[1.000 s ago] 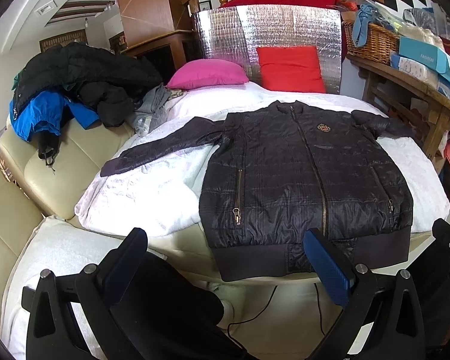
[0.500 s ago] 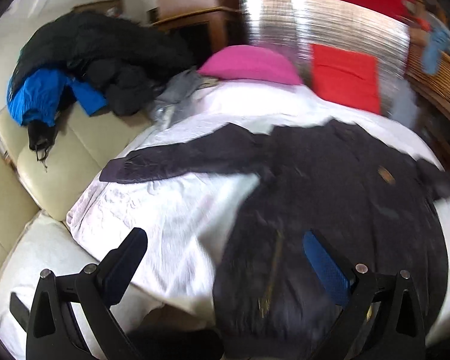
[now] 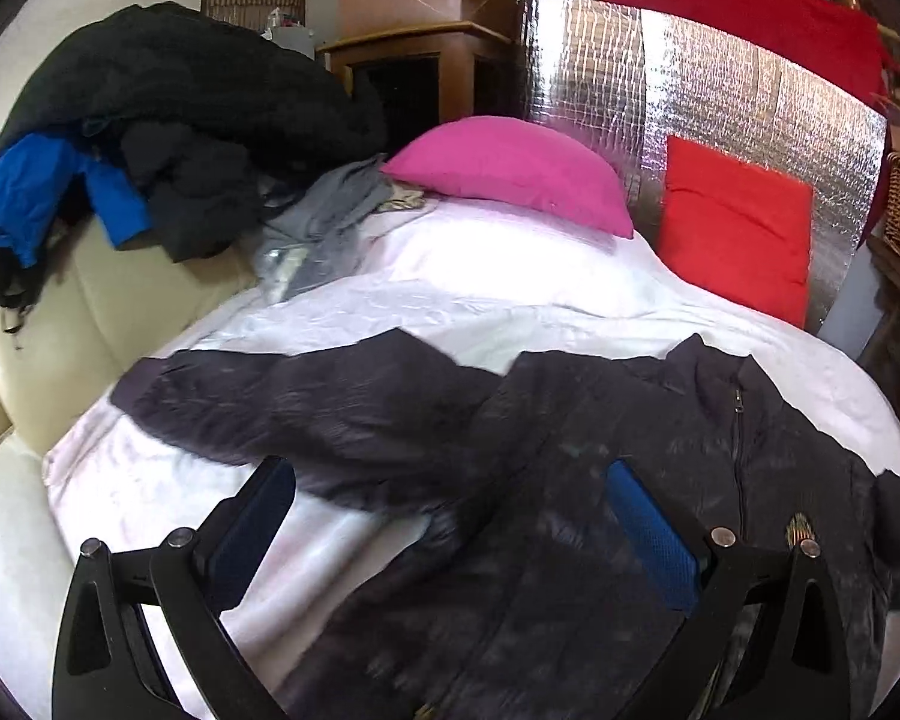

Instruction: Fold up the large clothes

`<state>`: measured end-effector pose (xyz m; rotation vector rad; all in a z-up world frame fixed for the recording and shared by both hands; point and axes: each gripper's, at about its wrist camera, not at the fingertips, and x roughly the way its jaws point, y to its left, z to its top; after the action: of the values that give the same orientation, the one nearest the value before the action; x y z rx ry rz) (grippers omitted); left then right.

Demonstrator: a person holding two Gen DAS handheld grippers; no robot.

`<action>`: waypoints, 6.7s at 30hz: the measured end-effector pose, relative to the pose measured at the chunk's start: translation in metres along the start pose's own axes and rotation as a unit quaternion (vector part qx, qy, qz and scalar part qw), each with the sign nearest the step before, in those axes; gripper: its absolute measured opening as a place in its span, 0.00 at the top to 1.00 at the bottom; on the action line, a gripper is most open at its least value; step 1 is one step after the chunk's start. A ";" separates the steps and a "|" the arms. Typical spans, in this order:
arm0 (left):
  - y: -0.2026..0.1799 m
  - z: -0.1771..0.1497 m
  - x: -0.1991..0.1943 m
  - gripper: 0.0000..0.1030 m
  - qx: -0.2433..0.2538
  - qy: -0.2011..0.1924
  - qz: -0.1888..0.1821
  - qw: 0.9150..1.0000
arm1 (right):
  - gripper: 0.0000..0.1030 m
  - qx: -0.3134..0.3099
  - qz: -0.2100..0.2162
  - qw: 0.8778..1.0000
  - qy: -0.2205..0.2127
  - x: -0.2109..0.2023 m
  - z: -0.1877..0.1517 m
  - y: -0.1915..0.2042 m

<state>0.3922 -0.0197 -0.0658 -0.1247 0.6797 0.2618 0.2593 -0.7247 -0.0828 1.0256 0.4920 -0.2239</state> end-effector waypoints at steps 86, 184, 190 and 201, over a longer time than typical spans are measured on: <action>-0.104 -0.039 0.046 0.66 0.134 0.122 -0.217 0.959 | 0.75 -0.223 -0.115 0.960 0.128 0.169 -0.120 0.112; 0.005 0.052 -0.034 0.19 0.128 0.043 -0.382 0.914 | 0.36 -0.225 0.015 0.958 0.178 0.116 -0.164 0.163; 0.071 0.072 0.053 0.24 0.001 0.075 -0.208 0.975 | 0.33 -0.331 0.070 0.915 0.220 0.123 -0.224 0.209; 0.044 0.025 0.095 0.53 0.036 0.186 -0.158 0.969 | 0.26 -0.496 0.027 0.833 0.244 0.160 -0.348 0.258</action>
<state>0.4660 0.0465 -0.1085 -0.2133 1.0282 -0.0967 0.4026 -0.2865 -0.1119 0.0423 0.9108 0.3495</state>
